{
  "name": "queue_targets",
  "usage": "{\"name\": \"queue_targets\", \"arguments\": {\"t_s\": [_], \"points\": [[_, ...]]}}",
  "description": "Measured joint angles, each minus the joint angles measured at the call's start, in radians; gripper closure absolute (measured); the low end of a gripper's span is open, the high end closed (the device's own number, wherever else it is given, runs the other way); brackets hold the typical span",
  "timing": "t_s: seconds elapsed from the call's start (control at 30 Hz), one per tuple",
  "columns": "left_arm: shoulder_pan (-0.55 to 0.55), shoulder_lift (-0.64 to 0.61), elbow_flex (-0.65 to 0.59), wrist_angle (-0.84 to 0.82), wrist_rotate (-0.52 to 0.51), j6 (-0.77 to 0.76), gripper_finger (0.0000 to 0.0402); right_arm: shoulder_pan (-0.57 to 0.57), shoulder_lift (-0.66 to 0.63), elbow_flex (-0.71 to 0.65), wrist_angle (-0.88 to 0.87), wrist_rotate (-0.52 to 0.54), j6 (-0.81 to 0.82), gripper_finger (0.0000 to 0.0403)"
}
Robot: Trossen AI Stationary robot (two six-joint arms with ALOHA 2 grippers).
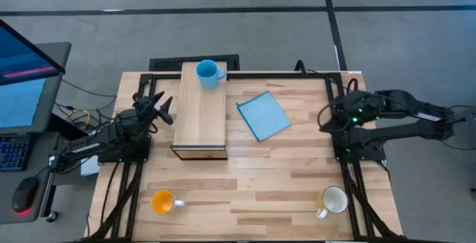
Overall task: Stack small to large cups/mugs on shelf
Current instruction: Put the yellow mug on the shelf
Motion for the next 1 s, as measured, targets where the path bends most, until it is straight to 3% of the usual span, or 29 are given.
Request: {"name": "queue_targets", "arguments": {"t_s": [0.2, 0.47, 0.67, 0.87, 1.0], "points": [[0.0, 0.0, 0.0, 0.0, 0.0, 0.0, 0.0207, 0.064, -0.027, 0.0, -0.053, -0.025, 0.104, 0.0301], [0.0, 0.0, 0.0, 0.002, 0.013, -0.096, 0.0207, 0.105, -0.001, 0.0, -0.046, -0.019, 0.024, 0.0301], [0.0, 0.0, 0.0, 0.002, 0.126, -0.299, 0.0207, 0.105, 0.015, 0.0, -0.084, 0.106, -0.098, 0.0301], [0.0, 0.0, 0.0, 0.0, 0.191, -0.323, 0.0207, 0.105, -0.011, 0.0, -0.057, 0.268, -0.19, 0.0301], [0.0, 0.0, 0.0, 0.0, 0.193, -0.358, 0.0207, 0.105, -0.055, -0.01, -0.042, 0.314, -0.195, 0.0301]]}}
